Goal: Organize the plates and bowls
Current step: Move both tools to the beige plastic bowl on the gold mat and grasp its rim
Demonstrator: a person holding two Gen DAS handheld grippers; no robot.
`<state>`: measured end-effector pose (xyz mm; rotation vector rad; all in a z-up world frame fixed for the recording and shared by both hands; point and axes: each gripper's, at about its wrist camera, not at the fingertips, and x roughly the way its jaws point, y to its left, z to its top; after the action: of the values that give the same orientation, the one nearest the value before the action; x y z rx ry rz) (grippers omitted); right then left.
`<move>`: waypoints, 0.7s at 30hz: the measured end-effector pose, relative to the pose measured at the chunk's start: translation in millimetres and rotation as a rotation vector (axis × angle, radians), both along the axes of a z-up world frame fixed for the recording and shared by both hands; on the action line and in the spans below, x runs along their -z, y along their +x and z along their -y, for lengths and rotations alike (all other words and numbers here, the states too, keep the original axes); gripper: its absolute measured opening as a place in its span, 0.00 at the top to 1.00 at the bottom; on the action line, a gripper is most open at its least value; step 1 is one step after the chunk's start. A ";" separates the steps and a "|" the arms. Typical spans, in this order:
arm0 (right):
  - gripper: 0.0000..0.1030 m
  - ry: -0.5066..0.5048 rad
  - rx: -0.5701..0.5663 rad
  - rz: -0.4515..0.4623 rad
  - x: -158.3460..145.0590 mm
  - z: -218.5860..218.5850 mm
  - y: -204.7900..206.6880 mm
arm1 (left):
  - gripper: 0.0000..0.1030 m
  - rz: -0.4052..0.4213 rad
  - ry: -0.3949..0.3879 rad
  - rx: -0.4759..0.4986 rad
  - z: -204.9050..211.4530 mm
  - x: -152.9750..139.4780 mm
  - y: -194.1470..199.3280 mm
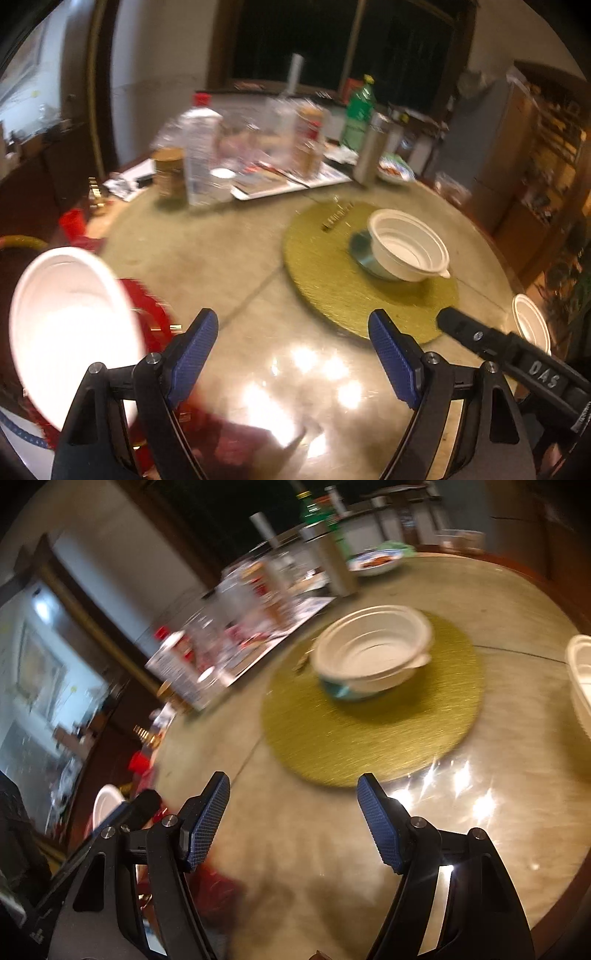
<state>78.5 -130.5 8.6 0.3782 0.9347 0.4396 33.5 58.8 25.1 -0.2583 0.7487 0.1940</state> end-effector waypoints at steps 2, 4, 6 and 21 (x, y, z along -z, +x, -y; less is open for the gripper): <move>0.30 0.011 0.030 -0.010 3.3 14.0 5.4 | 0.19 -0.026 -0.007 0.021 8.7 4.5 11.2; 0.29 0.020 0.054 -0.020 8.1 25.8 12.1 | 0.19 -0.065 -0.007 0.027 17.5 11.1 26.5; 0.18 0.017 0.084 -0.024 13.3 35.7 16.9 | 0.19 -0.083 -0.008 0.030 24.0 16.2 35.8; 0.18 0.169 0.263 0.068 28.2 85.6 30.3 | 0.18 -0.184 -0.074 -0.027 29.8 36.9 98.0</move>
<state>108.7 -216.1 -19.6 0.6281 0.7708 0.2895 131.5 29.0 -11.8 -0.3239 0.9364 0.2176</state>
